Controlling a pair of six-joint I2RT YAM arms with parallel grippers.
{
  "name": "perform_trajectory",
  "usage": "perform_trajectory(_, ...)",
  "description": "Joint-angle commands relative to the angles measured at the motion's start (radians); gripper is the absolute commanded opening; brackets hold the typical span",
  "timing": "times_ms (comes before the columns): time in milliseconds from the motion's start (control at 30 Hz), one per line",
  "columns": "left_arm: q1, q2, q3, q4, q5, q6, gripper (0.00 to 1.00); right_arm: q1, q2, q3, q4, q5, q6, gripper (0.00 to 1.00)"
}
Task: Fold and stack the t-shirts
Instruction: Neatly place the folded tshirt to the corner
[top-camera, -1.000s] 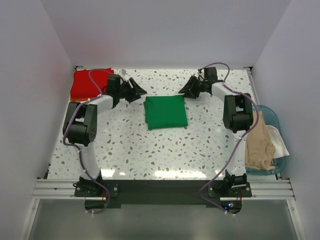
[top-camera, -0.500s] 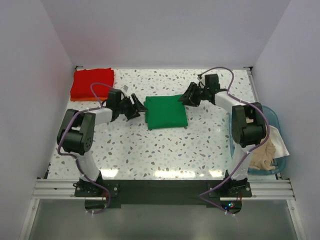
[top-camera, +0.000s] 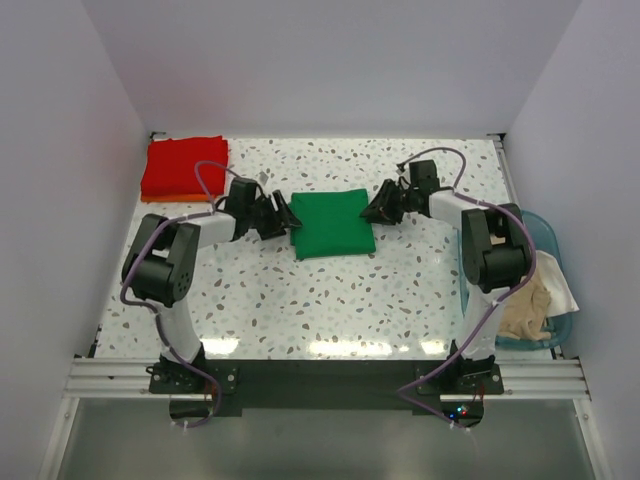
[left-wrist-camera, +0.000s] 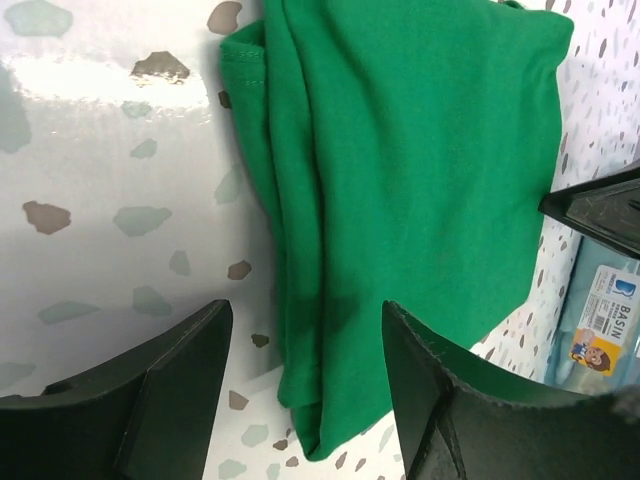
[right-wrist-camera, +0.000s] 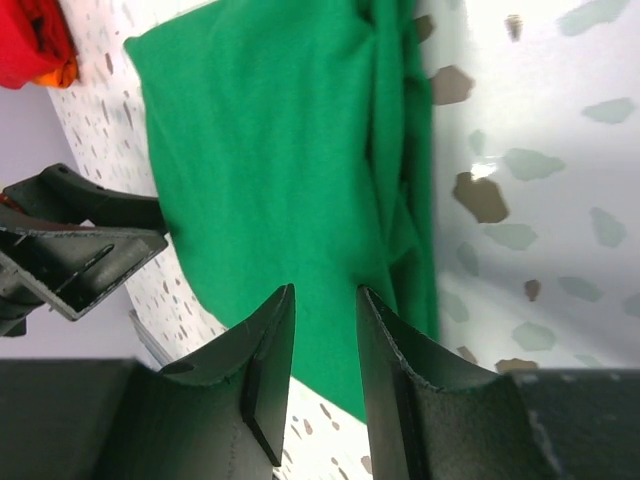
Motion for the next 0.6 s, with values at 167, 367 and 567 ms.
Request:
perform_trajectory(167, -0.051, 0.064, 0.069, -0.088, -0.1, 0.043, 0.64, -0.029, 0.031, -0.01, 0.035, -0.004, -0.009, 0.34)
perform_trajectory(367, -0.087, 0.111, 0.109, -0.165, -0.176, 0.04, 0.58, -0.036, 0.037, -0.019, 0.057, -0.024, 0.005, 0.33)
perform_trajectory(567, -0.133, 0.16, 0.157, -0.2, -0.219, 0.024, 0.48, -0.035, -0.01, -0.039, 0.075, -0.022, 0.028, 0.32)
